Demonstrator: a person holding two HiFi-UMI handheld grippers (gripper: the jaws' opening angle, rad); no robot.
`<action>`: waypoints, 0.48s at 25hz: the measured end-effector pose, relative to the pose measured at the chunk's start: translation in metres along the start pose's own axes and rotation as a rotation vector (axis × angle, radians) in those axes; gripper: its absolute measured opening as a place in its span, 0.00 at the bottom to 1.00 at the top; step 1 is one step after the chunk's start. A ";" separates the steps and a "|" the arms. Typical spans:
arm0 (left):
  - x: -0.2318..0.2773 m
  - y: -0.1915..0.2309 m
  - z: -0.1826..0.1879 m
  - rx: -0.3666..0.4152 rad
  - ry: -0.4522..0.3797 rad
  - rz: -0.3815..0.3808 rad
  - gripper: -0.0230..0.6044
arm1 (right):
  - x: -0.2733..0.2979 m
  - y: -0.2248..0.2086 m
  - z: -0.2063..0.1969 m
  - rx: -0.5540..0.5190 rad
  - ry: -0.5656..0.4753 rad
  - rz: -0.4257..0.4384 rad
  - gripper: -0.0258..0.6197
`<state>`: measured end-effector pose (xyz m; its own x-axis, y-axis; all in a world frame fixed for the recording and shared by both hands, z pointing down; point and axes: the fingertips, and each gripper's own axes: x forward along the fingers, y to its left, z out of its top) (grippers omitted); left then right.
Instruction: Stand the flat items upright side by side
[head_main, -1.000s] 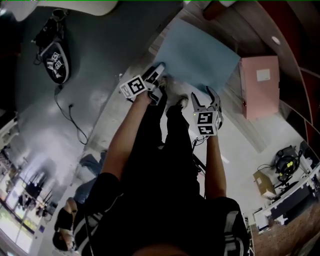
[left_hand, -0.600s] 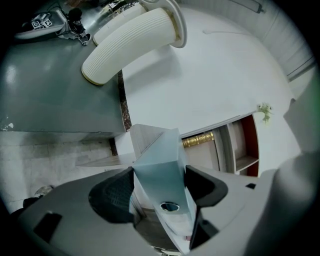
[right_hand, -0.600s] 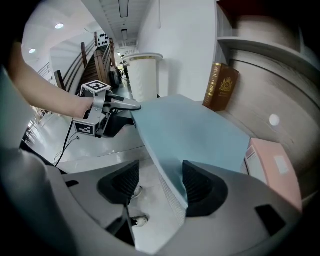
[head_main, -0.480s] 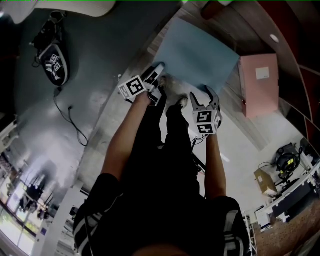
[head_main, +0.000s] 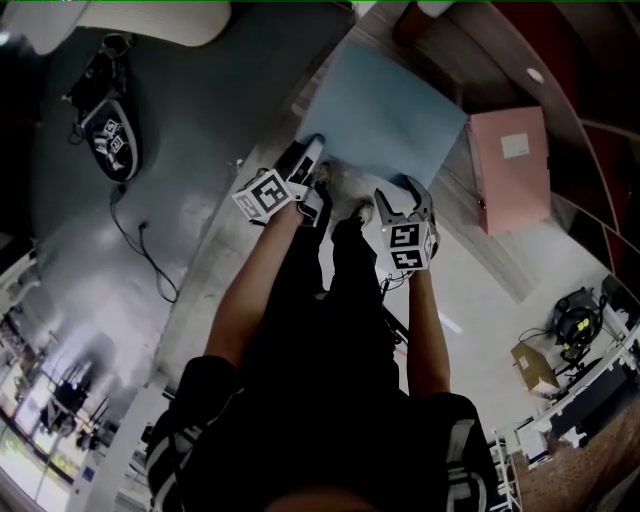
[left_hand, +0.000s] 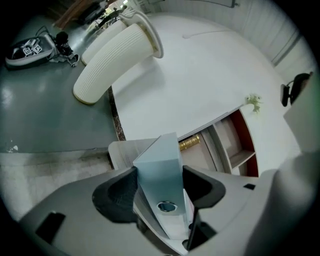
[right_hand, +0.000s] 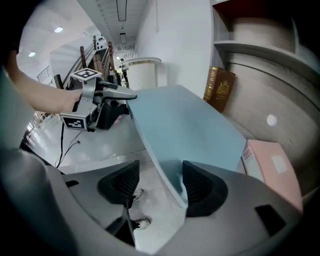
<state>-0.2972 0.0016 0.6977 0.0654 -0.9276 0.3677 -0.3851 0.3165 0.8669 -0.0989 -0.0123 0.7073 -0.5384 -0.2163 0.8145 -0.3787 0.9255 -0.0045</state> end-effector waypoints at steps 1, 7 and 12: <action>-0.003 -0.008 0.002 0.021 -0.011 0.003 0.51 | -0.002 0.000 0.001 0.006 -0.008 0.002 0.48; -0.023 -0.057 0.019 0.204 -0.072 0.021 0.50 | -0.015 0.005 0.016 0.054 -0.072 0.024 0.48; -0.029 -0.099 0.025 0.375 -0.085 0.008 0.49 | -0.031 -0.003 0.034 0.082 -0.129 -0.011 0.48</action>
<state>-0.2838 -0.0076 0.5933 -0.0092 -0.9436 0.3310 -0.6966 0.2435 0.6748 -0.1072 -0.0193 0.6624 -0.6244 -0.2691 0.7333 -0.4422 0.8956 -0.0479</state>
